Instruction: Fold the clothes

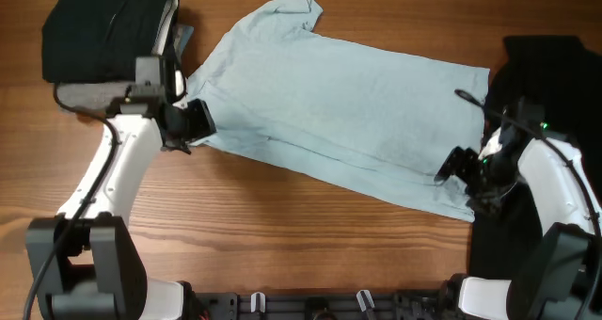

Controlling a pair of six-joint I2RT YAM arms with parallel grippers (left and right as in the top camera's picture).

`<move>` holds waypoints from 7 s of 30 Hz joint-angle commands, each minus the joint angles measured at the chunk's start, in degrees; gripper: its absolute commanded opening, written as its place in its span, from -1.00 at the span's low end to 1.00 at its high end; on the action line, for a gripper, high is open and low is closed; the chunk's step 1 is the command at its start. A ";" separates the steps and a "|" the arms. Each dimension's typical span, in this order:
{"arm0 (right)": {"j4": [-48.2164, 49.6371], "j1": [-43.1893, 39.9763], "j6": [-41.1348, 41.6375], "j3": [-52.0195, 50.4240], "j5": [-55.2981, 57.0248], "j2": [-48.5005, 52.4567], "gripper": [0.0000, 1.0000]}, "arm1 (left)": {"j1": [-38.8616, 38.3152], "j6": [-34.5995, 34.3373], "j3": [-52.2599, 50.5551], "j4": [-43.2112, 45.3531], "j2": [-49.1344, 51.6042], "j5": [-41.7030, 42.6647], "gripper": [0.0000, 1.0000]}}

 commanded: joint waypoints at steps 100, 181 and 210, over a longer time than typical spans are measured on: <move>11.54 0.09 -9.88 16.50 -11.43 -4.02 0.09 | -8.79 21.81 23.41 44.87 37.22 -8.55 -0.85; 5.86 2.64 -5.53 25.73 3.34 15.52 -0.91 | -4.96 12.57 23.39 -23.17 14.10 -12.96 -0.92; -5.53 1.33 -10.16 24.28 7.26 15.76 0.65 | -2.82 11.10 17.86 -29.88 14.10 -11.69 0.64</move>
